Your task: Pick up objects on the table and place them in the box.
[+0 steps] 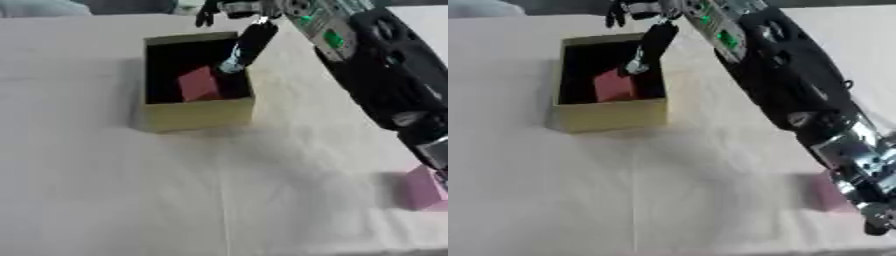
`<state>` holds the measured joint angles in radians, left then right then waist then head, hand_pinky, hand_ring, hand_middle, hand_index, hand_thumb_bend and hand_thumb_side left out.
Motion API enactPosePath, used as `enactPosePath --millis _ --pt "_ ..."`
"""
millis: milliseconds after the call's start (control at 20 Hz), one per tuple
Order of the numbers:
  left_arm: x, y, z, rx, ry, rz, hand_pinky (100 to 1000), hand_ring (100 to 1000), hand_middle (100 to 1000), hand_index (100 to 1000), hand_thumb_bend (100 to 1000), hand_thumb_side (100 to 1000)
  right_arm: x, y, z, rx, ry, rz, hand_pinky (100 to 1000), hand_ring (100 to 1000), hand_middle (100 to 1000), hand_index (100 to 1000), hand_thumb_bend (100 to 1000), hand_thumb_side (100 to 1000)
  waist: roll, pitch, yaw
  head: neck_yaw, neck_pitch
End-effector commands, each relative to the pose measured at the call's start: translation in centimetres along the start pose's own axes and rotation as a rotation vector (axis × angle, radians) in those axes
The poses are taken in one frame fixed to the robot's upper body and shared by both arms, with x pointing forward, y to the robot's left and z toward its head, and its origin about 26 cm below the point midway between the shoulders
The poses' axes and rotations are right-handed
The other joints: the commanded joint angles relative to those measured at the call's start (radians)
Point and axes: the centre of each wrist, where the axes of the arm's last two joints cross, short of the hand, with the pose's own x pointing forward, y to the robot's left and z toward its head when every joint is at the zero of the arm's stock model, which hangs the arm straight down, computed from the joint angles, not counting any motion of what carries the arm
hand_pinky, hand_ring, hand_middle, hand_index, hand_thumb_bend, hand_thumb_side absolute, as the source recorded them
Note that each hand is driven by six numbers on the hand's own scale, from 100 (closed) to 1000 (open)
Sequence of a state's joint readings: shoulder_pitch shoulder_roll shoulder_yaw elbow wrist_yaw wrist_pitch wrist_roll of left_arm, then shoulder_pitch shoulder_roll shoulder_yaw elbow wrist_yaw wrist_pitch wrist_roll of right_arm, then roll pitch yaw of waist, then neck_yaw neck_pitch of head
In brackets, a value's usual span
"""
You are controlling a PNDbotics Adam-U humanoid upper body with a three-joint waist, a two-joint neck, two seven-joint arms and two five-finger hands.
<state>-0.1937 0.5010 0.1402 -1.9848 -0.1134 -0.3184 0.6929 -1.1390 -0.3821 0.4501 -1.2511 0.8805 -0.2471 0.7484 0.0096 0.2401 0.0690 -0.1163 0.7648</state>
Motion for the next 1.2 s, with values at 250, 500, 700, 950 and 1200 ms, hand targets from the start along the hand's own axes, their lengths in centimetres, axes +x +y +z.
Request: enactPosePath --millis 250,500,700,950,1200 --pt "0.5 0.1 -0.8 0.002 -0.032 0.005 671 685 677 794 423 834 -0.1 -1.5 0.9 -0.058 0.018 0.038 917 908 767 976 553 547 0.003 -0.019 0.0 -0.002 0.005" --pt "0.5 0.2 -0.8 0.001 -0.033 0.003 671 685 677 794 423 836 0.1 -2.2 1.6 -0.114 0.001 0.017 903 888 734 955 474 548 0.003 -0.023 -0.003 -0.001 0.005" --pt "0.4 0.4 -0.8 -0.001 -0.034 -0.006 671 685 677 794 424 840 -0.2 -3.4 3.6 -0.17 0.004 0.007 898 881 720 936 433 507 -0.001 -0.026 -0.011 0.0 0.005" --pt "0.4 0.7 -0.8 -0.001 -0.037 -0.024 672 685 677 794 425 833 -0.7 -4.2 8.3 -0.191 0.0 0.025 899 886 736 936 441 533 -0.007 -0.031 -0.023 0.016 0.005" --pt "0.3 0.9 -0.8 0.0 -0.042 -0.039 672 685 678 794 424 833 0.8 -3.8 14.5 -0.194 -0.035 0.065 899 892 748 941 441 549 -0.008 -0.034 -0.034 0.047 0.005"
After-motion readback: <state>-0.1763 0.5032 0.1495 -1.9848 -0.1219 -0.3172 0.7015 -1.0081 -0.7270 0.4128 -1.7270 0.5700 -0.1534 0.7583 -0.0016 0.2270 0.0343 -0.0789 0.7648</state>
